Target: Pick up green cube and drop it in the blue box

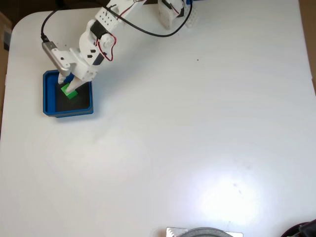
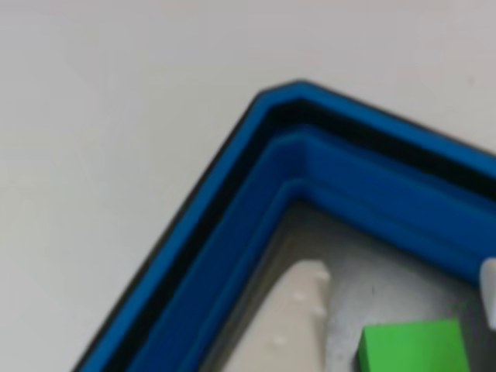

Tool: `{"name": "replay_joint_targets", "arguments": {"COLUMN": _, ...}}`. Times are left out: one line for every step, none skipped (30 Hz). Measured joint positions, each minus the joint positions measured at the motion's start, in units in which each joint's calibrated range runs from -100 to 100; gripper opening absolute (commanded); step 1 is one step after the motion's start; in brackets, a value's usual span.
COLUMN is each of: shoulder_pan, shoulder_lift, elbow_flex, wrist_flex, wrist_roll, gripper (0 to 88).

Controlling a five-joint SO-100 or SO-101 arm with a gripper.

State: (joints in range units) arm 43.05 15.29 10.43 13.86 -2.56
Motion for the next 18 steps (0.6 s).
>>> {"name": "replay_joint_targets", "arguments": {"shoulder_pan": 0.0, "shoulder_lift": -1.3, "elbow_flex": 0.0, "wrist_flex": 0.0, "wrist_roll": 0.0, "gripper": 16.7}}
{"name": "replay_joint_targets", "arguments": {"shoulder_pan": 0.0, "shoulder_lift": -2.8, "elbow_flex": 0.0, "wrist_flex": 0.0, "wrist_roll": 0.0, "gripper": 16.6}}
{"name": "replay_joint_targets", "arguments": {"shoulder_pan": 0.0, "shoulder_lift": -4.3, "elbow_flex": 0.0, "wrist_flex": 0.0, "wrist_roll": 0.0, "gripper": 16.6}}
{"name": "replay_joint_targets", "arguments": {"shoulder_pan": 0.0, "shoulder_lift": -5.8, "elbow_flex": 0.1, "wrist_flex": 0.0, "wrist_roll": 0.0, "gripper": 16.6}}
{"name": "replay_joint_targets", "arguments": {"shoulder_pan": 0.0, "shoulder_lift": -7.4, "elbow_flex": 0.6, "wrist_flex": 0.0, "wrist_roll": 0.0, "gripper": 16.5}}
{"name": "replay_joint_targets", "arguments": {"shoulder_pan": 0.0, "shoulder_lift": -9.0, "elbow_flex": 1.1, "wrist_flex": 0.0, "wrist_roll": 0.0, "gripper": 16.4}}
{"name": "replay_joint_targets", "arguments": {"shoulder_pan": 0.0, "shoulder_lift": -10.4, "elbow_flex": 1.5, "wrist_flex": 0.0, "wrist_roll": 0.0, "gripper": 16.1}}
{"name": "replay_joint_targets", "arguments": {"shoulder_pan": 0.0, "shoulder_lift": -11.9, "elbow_flex": 2.3, "wrist_flex": 0.0, "wrist_roll": 0.0, "gripper": 16.0}}
{"name": "replay_joint_targets", "arguments": {"shoulder_pan": 0.0, "shoulder_lift": -13.5, "elbow_flex": 3.2, "wrist_flex": 0.0, "wrist_roll": 0.0, "gripper": 16.0}}
{"name": "replay_joint_targets", "arguments": {"shoulder_pan": 0.0, "shoulder_lift": -15.0, "elbow_flex": 4.2, "wrist_flex": 0.0, "wrist_roll": 0.0, "gripper": 15.9}}
{"name": "replay_joint_targets", "arguments": {"shoulder_pan": 0.0, "shoulder_lift": -16.8, "elbow_flex": 5.5, "wrist_flex": 0.0, "wrist_roll": 0.0, "gripper": 15.9}}
{"name": "replay_joint_targets", "arguments": {"shoulder_pan": 0.0, "shoulder_lift": -18.4, "elbow_flex": 6.7, "wrist_flex": 0.0, "wrist_roll": 0.0, "gripper": 15.9}}
{"name": "replay_joint_targets", "arguments": {"shoulder_pan": 0.0, "shoulder_lift": -20.1, "elbow_flex": 8.1, "wrist_flex": 0.0, "wrist_roll": 0.0, "gripper": 15.9}}
{"name": "replay_joint_targets", "arguments": {"shoulder_pan": 0.0, "shoulder_lift": -21.8, "elbow_flex": 9.6, "wrist_flex": 0.0, "wrist_roll": 0.0, "gripper": 15.9}}
{"name": "replay_joint_targets", "arguments": {"shoulder_pan": 0.0, "shoulder_lift": -23.6, "elbow_flex": 11.2, "wrist_flex": 0.0, "wrist_roll": 0.0, "gripper": 15.9}}
{"name": "replay_joint_targets", "arguments": {"shoulder_pan": 0.0, "shoulder_lift": -25.3, "elbow_flex": 13.0, "wrist_flex": 0.0, "wrist_roll": 0.0, "gripper": 15.9}}
{"name": "replay_joint_targets", "arguments": {"shoulder_pan": 0.0, "shoulder_lift": -27.2, "elbow_flex": 14.8, "wrist_flex": 0.0, "wrist_roll": 0.0, "gripper": 15.9}}
{"name": "replay_joint_targets", "arguments": {"shoulder_pan": 0.0, "shoulder_lift": -28.9, "elbow_flex": 16.6, "wrist_flex": 0.0, "wrist_roll": 0.0, "gripper": 15.9}}
